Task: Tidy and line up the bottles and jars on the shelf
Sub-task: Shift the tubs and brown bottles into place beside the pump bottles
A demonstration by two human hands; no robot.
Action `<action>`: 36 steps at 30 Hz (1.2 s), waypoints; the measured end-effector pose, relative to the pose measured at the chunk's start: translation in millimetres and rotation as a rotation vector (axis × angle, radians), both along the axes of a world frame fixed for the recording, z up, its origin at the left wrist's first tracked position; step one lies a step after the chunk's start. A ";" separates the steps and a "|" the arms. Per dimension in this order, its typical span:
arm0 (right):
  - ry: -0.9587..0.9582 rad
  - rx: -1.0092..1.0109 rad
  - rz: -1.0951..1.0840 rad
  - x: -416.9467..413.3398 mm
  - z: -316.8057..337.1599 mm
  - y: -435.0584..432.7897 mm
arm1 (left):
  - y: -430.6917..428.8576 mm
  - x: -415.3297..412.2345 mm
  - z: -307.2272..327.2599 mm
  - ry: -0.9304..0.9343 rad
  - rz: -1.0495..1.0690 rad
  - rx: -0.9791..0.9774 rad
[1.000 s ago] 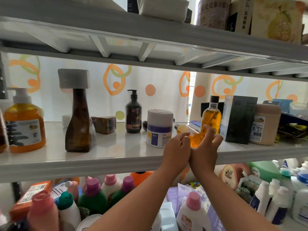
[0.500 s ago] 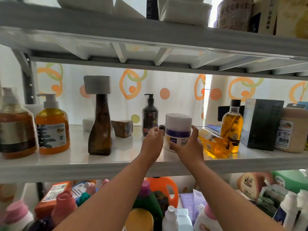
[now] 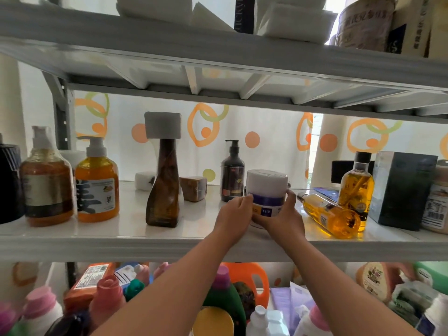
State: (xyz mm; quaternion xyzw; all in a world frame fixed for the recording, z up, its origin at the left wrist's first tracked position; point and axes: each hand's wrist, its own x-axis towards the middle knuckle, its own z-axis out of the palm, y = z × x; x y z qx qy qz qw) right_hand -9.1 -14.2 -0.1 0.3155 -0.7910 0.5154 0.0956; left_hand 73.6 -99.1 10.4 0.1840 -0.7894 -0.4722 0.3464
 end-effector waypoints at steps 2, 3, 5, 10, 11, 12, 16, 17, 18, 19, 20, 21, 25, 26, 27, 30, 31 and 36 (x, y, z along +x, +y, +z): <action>-0.015 0.017 0.031 7.1 1.0 -5.7 | -6.1 11.4 -0.8 0.018 0.068 -0.064; -0.025 0.014 0.044 11.3 1.3 -9.5 | -8.9 17.0 -1.2 0.029 0.094 -0.082; -0.036 0.005 0.065 20.0 1.5 -17.0 | -14.8 26.3 -1.2 0.044 0.159 -0.114; -0.062 0.016 0.144 41.5 3.3 -33.5 | -27.6 46.3 -3.0 0.086 0.341 -0.109; -0.063 0.016 0.162 44.2 3.3 -36.6 | -30.1 49.4 -4.8 0.078 0.363 -0.118; -0.059 0.021 0.177 46.6 3.0 -39.2 | -31.7 52.3 -7.0 0.067 0.371 -0.121; 0.008 0.082 0.194 53.0 0.3 -43.3 | -37.7 57.0 -15.6 0.019 0.324 -0.150; 0.018 0.099 0.186 53.4 1.0 -42.3 | -39.0 57.5 -16.0 0.007 0.308 -0.161; 0.019 0.119 0.181 53.2 2.3 -40.5 | -40.5 57.7 -16.0 -0.011 0.285 -0.168; 0.017 0.142 0.185 52.4 3.2 -38.9 | -42.8 57.6 -15.8 -0.029 0.259 -0.170; 0.020 0.160 0.199 51.1 3.8 -37.1 | -44.6 58.1 -14.9 -0.043 0.235 -0.166; 0.022 0.170 0.215 50.0 3.8 -35.8 | -46.4 58.5 -14.2 -0.052 0.217 -0.158; 0.053 0.149 0.261 50.0 1.6 -32.3 | -50.4 58.9 -14.7 -0.038 0.267 -0.150; 0.054 0.131 0.275 50.2 1.2 -31.9 | -49.3 59.2 -15.3 -0.024 0.298 -0.154; 0.051 0.116 0.287 50.4 0.9 -31.2 | -47.3 59.6 -16.2 -0.008 0.327 -0.157; 0.057 0.095 0.307 51.5 -0.1 -30.3 | -41.4 61.5 -19.9 0.038 0.391 -0.184; 0.060 0.099 0.307 52.0 -0.4 -31.0 | -40.3 62.3 -20.6 0.041 0.405 -0.198; 0.067 0.132 0.296 51.4 -0.5 -34.8 | -38.6 64.0 -21.0 0.045 0.403 -0.199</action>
